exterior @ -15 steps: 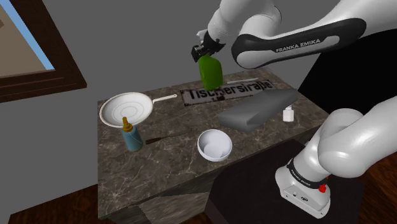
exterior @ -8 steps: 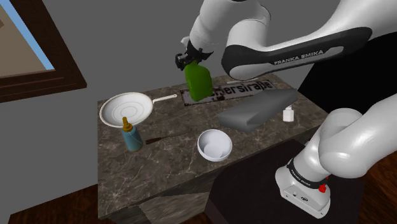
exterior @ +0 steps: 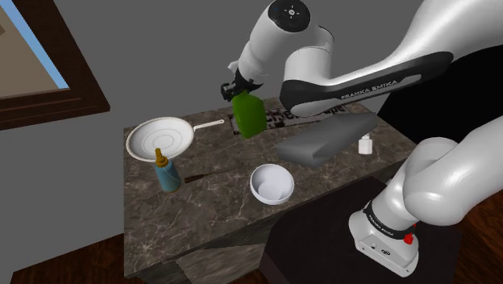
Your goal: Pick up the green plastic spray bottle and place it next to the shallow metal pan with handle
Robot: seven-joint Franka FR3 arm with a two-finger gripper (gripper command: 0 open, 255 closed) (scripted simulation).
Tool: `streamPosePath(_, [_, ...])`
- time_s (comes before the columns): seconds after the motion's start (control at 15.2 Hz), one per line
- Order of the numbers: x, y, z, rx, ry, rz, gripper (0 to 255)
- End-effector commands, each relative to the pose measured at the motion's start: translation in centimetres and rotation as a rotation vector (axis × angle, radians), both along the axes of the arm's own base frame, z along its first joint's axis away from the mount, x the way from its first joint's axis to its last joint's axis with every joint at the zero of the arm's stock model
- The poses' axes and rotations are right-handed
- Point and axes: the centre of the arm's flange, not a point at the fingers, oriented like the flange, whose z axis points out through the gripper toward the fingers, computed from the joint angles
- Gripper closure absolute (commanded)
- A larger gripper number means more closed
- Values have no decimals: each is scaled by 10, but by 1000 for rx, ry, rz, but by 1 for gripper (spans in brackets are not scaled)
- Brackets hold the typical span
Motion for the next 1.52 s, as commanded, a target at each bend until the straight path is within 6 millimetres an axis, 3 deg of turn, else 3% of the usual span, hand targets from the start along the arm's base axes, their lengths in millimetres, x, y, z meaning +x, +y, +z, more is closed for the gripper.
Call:
streamPosePath(0.0, [1, 0, -11, 0, -1, 0, 255])
streamPosePath(1.45, [1, 0, -127, 0, -1, 0, 255])
